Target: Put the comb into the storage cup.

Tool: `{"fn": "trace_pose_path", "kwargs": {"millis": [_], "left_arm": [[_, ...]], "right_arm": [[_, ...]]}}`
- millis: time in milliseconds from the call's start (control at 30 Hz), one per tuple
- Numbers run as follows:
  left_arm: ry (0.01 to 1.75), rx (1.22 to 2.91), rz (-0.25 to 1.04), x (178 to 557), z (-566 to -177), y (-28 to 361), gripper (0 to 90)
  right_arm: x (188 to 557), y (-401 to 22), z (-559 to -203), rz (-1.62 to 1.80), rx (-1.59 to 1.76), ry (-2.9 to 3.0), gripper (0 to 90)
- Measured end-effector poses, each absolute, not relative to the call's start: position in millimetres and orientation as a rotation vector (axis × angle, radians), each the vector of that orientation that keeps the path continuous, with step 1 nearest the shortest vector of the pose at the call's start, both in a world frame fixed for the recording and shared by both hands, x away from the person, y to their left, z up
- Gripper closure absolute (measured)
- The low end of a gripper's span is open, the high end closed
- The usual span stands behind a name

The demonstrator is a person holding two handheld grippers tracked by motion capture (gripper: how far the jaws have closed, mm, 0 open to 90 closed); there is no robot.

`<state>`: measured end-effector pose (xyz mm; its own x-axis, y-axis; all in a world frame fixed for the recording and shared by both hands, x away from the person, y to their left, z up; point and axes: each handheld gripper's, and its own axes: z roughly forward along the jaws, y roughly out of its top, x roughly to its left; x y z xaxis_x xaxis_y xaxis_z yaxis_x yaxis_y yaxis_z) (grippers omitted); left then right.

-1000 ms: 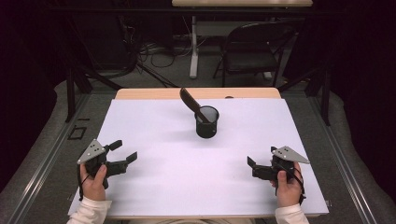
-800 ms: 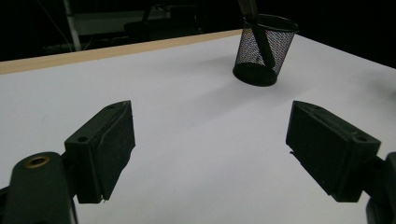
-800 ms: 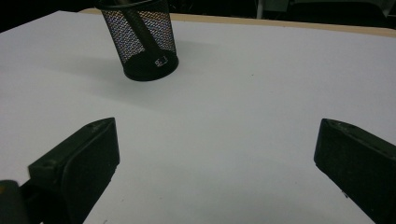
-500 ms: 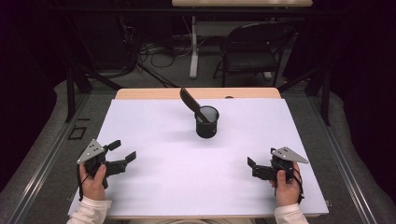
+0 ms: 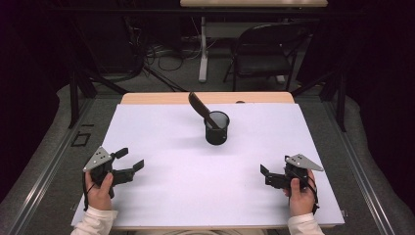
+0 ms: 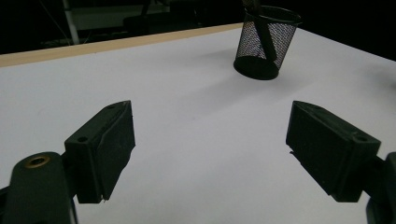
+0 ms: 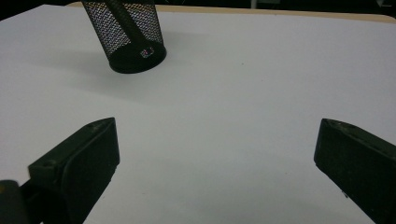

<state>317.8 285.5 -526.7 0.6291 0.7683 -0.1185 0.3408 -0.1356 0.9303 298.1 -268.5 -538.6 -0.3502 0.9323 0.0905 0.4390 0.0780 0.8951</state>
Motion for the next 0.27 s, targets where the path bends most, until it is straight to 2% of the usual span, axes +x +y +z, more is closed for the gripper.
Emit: {"fn": "trace_pose_path", "kwargs": {"millis": [267], "left_arm": [[0.912,1.729,0.474,318.6,-527.3,285.3,15.9]], "right_arm": [[298.7,-269.8,-539.4,1.231,1.357,1.844,0.1]]}}
